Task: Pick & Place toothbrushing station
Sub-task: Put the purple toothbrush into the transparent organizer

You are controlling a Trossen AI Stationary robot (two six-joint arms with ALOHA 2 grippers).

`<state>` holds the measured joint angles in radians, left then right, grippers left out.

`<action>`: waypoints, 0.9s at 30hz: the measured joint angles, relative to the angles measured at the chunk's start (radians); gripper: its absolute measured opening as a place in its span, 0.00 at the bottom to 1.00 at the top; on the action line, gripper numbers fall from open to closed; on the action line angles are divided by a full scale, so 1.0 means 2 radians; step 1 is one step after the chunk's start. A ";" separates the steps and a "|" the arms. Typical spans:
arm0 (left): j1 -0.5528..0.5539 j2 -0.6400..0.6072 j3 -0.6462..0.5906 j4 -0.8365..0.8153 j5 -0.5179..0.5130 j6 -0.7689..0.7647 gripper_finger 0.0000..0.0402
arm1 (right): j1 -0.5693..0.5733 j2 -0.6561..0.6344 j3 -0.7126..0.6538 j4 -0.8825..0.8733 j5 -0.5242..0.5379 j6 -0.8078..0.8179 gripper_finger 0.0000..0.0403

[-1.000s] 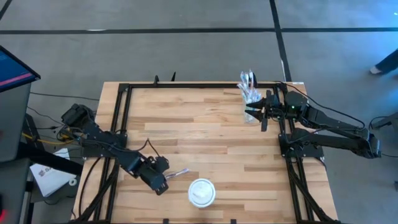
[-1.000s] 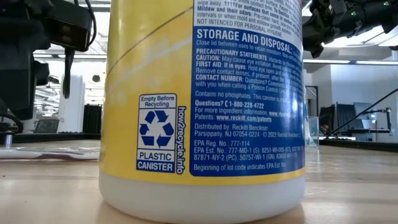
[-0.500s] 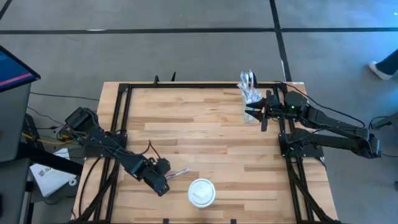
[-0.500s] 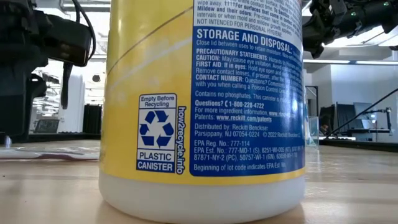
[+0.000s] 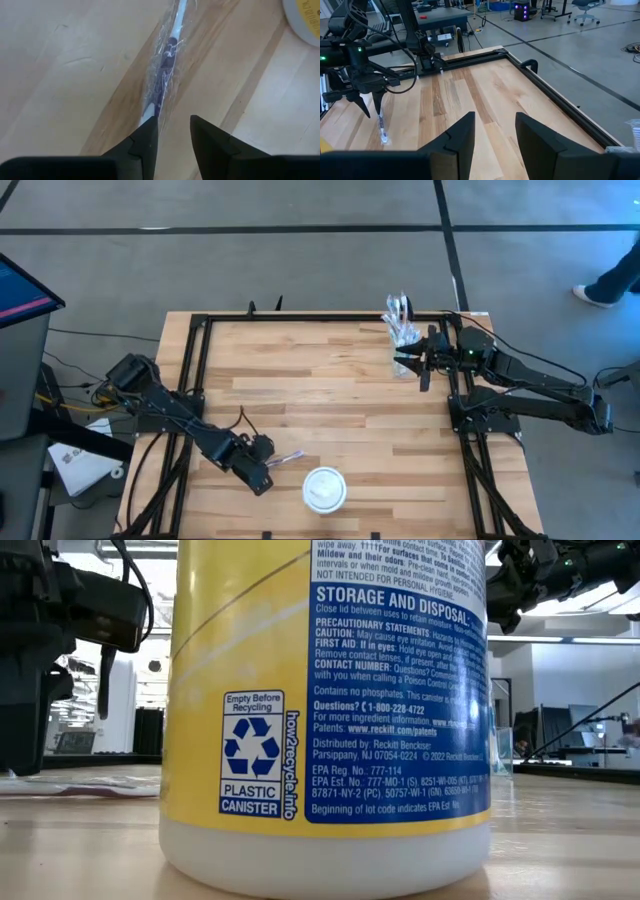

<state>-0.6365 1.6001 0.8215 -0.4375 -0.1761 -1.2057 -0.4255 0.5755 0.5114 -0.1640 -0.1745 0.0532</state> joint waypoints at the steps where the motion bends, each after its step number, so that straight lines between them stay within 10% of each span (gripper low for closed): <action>1: 0.000 0.001 0.000 0.001 0.000 0.000 0.27 | 0.000 0.000 0.000 0.000 0.000 0.000 0.33; 27: 0.028 0.002 0.000 -0.006 -0.004 0.036 0.27 | 0.000 0.000 0.000 0.000 0.000 0.000 0.33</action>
<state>-0.5797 1.6035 0.8219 -0.4495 -0.1837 -1.1336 -0.4255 0.5755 0.5114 -0.1638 -0.1742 0.0536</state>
